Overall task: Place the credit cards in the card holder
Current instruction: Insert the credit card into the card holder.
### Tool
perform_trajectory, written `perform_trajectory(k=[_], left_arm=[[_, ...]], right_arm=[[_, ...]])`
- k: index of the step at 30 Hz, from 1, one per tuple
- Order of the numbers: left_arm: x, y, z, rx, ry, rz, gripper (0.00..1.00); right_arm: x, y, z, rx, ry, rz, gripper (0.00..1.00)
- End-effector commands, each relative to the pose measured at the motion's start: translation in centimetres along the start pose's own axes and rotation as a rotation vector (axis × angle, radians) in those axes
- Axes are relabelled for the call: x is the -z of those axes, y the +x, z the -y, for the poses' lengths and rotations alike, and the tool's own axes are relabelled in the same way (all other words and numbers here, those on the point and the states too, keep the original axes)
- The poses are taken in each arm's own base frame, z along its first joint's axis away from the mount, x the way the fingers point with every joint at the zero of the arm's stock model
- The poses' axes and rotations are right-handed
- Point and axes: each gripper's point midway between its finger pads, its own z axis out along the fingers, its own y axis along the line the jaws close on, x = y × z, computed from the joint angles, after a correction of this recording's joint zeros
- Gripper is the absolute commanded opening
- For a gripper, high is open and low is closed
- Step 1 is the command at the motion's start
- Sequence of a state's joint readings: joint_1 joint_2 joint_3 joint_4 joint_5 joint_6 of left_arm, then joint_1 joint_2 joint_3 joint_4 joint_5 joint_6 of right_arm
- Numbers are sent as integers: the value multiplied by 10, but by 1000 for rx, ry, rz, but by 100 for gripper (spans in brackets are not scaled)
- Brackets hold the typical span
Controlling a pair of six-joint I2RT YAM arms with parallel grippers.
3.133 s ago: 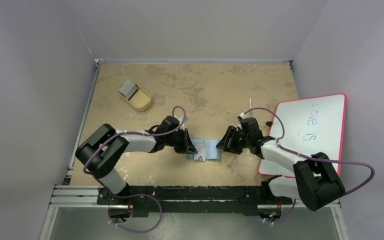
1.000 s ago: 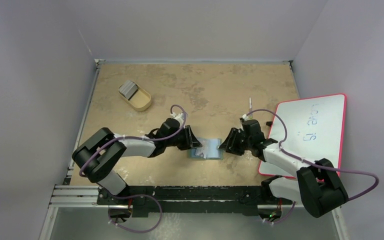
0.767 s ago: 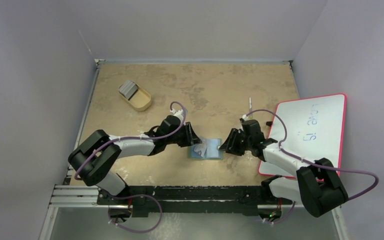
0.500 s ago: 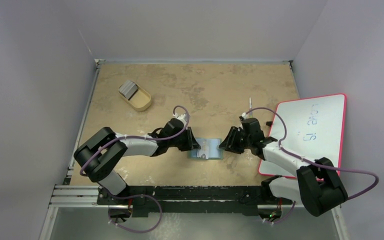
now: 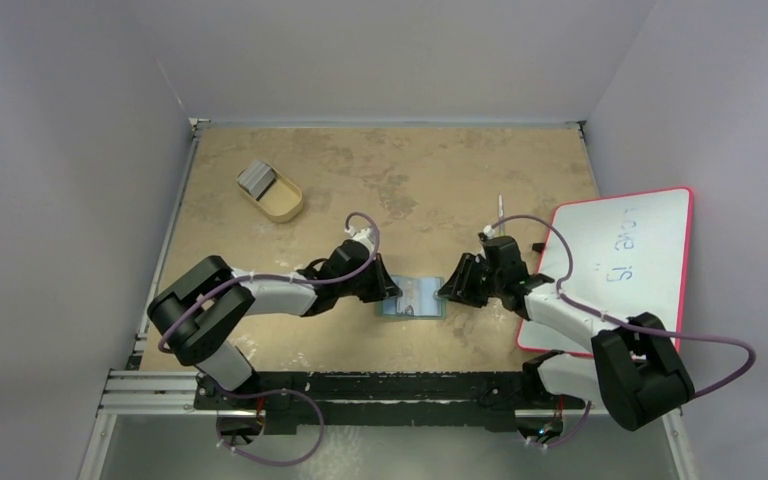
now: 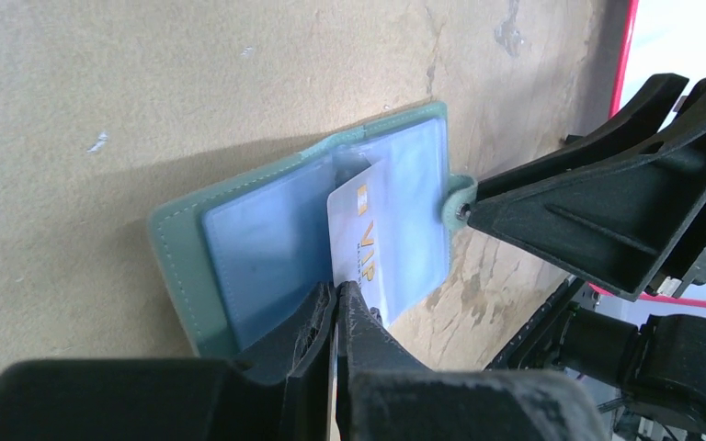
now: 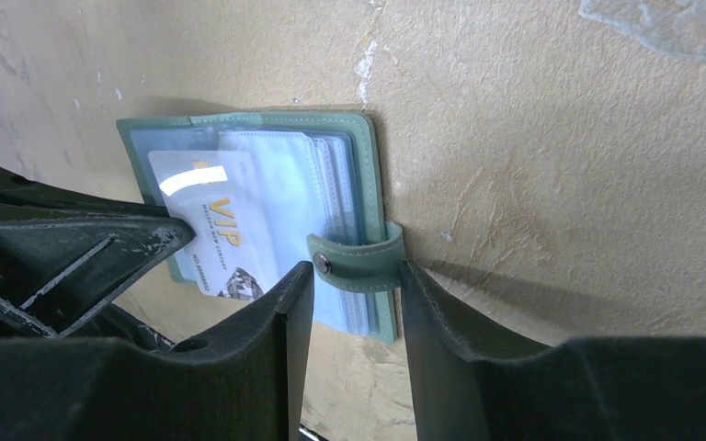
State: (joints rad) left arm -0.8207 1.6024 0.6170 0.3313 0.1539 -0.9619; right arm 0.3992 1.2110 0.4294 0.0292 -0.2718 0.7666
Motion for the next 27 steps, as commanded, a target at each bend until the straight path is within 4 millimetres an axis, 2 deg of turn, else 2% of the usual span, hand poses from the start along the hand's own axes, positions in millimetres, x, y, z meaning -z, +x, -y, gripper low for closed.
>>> perform_trajectory(k=[1, 5, 10, 21, 27], left_arm=[[6, -18, 4, 21, 10, 117, 0], [4, -19, 10, 57, 56, 133, 0], [-3, -9, 18, 77, 101, 107, 0], [-21, 6, 27, 42, 88, 66, 0], [-27, 0, 43, 5, 98, 63, 5]], right_arm=[[-1, -2, -2, 8, -14, 14, 42], [-2, -1, -1, 8, -15, 13, 42], [-4, 1, -3, -2, -30, 9, 42], [-2, -1, -8, -9, -55, 17, 41], [-2, 1, -8, -12, -61, 16, 40]])
